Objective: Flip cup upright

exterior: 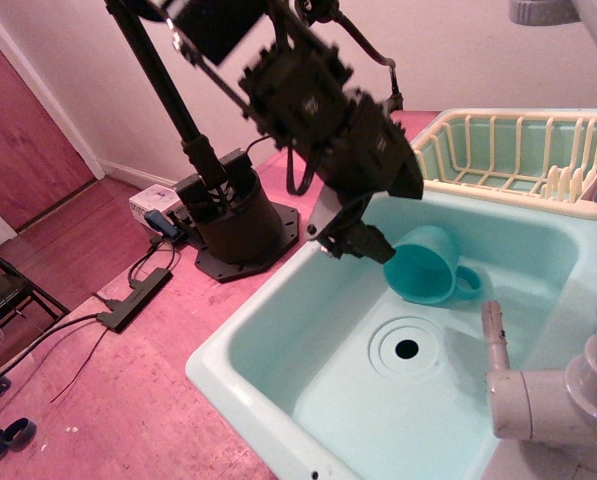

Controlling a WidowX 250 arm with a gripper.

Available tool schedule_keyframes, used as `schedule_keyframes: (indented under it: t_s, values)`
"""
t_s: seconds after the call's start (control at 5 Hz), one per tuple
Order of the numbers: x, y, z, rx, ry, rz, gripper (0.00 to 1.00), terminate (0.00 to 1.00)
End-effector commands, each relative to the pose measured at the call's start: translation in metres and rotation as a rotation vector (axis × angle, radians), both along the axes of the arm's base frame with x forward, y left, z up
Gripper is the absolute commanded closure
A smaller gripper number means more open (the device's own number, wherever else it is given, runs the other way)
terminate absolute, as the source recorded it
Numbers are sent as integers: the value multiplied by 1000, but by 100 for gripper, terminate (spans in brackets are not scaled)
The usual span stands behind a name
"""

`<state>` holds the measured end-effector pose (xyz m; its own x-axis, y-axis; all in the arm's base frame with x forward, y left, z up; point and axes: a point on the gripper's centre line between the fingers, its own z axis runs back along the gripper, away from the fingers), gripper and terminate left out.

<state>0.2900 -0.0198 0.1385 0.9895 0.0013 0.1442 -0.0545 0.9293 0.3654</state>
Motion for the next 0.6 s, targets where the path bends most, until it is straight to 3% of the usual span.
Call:
schedule_keyframes:
  t_s: [0.0, 0.4]
  values:
    - [-2, 13, -12, -18, -88, 47, 0, 0]
    - [25, 22, -36, -7, -165, 64, 0, 0]
